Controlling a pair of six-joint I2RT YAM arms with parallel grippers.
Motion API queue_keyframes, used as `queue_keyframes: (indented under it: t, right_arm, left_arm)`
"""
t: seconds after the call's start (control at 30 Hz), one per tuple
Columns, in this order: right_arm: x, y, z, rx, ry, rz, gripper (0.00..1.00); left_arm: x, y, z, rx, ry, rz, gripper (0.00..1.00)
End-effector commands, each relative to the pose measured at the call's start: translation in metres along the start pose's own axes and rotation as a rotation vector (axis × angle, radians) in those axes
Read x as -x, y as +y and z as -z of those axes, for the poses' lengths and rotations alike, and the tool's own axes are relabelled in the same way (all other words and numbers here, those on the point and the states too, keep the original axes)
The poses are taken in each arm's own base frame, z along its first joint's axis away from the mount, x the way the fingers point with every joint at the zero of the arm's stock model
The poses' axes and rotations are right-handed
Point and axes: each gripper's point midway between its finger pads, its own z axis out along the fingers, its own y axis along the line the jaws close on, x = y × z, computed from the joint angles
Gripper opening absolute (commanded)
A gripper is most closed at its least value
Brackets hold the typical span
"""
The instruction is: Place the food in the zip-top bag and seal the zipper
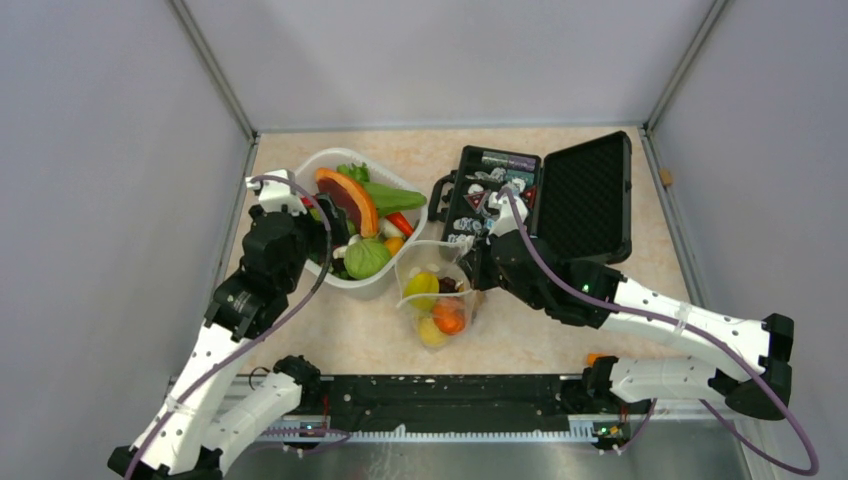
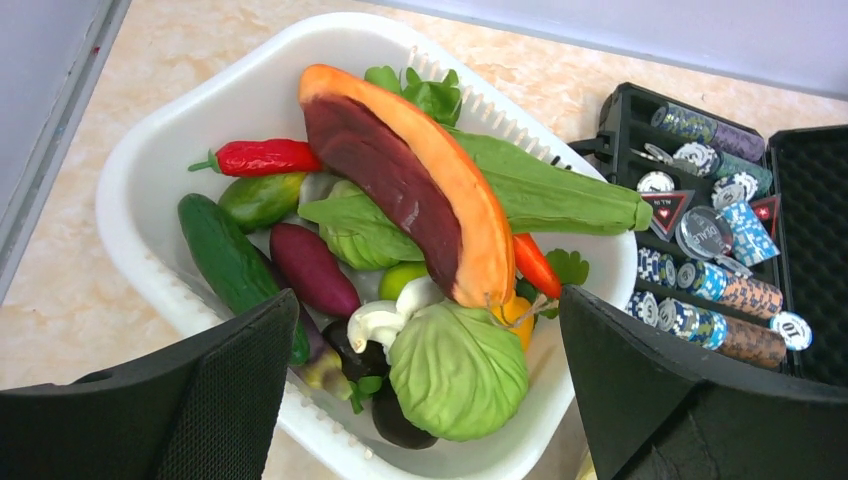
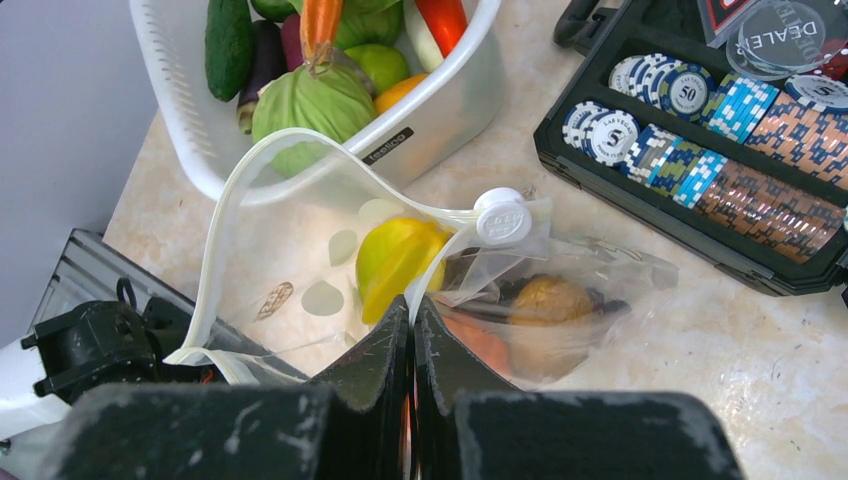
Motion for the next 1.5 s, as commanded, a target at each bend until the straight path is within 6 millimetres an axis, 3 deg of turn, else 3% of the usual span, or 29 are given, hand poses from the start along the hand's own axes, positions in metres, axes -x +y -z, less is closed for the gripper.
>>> queue_keyframes:
  t: [0.0,0.63,1.07,1.33,1.47]
  right_arm:
    - [0.027,0.009,0.007,0.034,-0.090,-0.038,0.02]
    - [0.025,0.004,0.006,0.015,-0.091,-0.029,0.02]
    - [0.026,0.000,0.008,0.005,-0.101,-0.029,0.03]
    - [0.026,-0.001,0.007,-0.001,-0.105,-0.019,0.04]
    - [0.027,-0.002,0.006,-0.006,-0.109,-0.017,0.04]
  left_arm:
    - [-0.001,0.000,-0.006,-0.014,0.018,0.045,0.99]
    - [-0.023,0.033,-0.036,0.081,0.124,0.192,0.99]
    - [-0.049,0.060,-0.055,0.195,0.210,0.293,0.99]
    - [-0.089,0.082,-0.066,0.299,0.298,0.260,0.99]
    - [-0.092,0.085,-0.067,0.303,0.292,0.244,0.99]
